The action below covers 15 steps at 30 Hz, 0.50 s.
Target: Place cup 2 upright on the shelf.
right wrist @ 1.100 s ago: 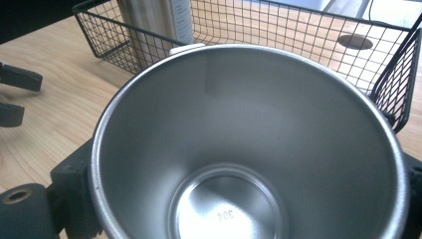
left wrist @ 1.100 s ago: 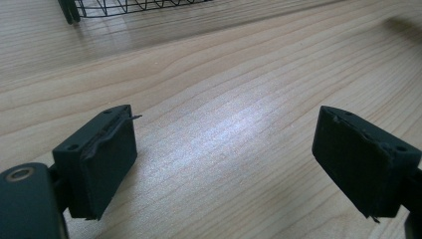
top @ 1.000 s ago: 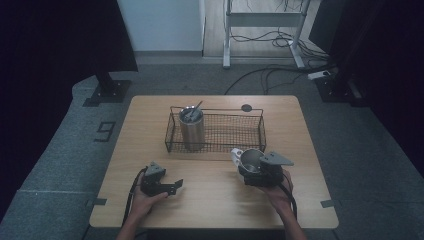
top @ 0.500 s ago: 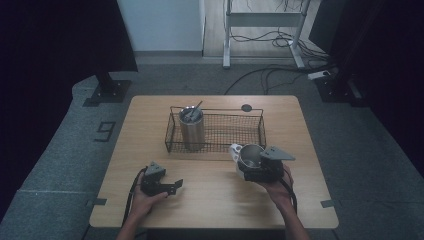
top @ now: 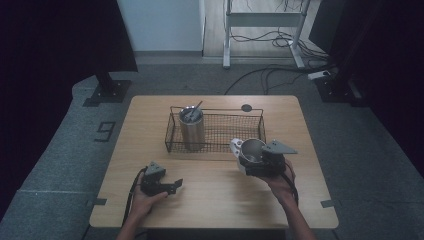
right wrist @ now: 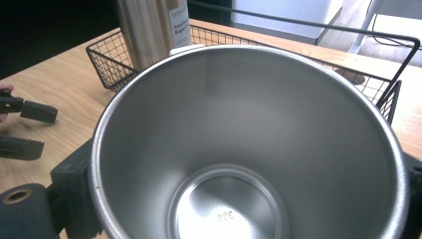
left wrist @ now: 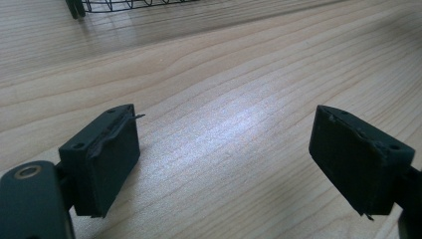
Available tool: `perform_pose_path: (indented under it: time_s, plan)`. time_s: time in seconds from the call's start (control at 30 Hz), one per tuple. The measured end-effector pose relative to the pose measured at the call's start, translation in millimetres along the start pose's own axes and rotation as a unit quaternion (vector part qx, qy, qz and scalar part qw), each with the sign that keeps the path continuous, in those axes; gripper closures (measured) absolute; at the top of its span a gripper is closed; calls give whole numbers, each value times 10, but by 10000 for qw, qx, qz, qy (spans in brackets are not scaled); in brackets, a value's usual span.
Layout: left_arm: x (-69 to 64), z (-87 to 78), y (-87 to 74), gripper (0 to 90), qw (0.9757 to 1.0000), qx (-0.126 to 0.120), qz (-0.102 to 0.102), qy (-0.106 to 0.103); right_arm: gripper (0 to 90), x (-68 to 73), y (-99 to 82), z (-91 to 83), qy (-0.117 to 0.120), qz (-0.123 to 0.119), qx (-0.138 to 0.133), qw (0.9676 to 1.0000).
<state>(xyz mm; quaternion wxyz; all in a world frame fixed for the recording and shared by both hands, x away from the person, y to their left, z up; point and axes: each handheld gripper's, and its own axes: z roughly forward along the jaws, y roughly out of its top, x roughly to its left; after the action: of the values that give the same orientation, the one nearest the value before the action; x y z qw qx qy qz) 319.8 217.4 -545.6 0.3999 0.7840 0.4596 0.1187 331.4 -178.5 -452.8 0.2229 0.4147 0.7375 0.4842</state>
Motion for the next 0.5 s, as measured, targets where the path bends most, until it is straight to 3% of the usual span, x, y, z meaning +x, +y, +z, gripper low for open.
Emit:
perform_pose_path:
  time_s: [0.5]
  plan:
    - [-1, 0, 0, 132, 10000, -2, -5, 20, 67, 7, 117, -23, 36, -42, -88, 9999]
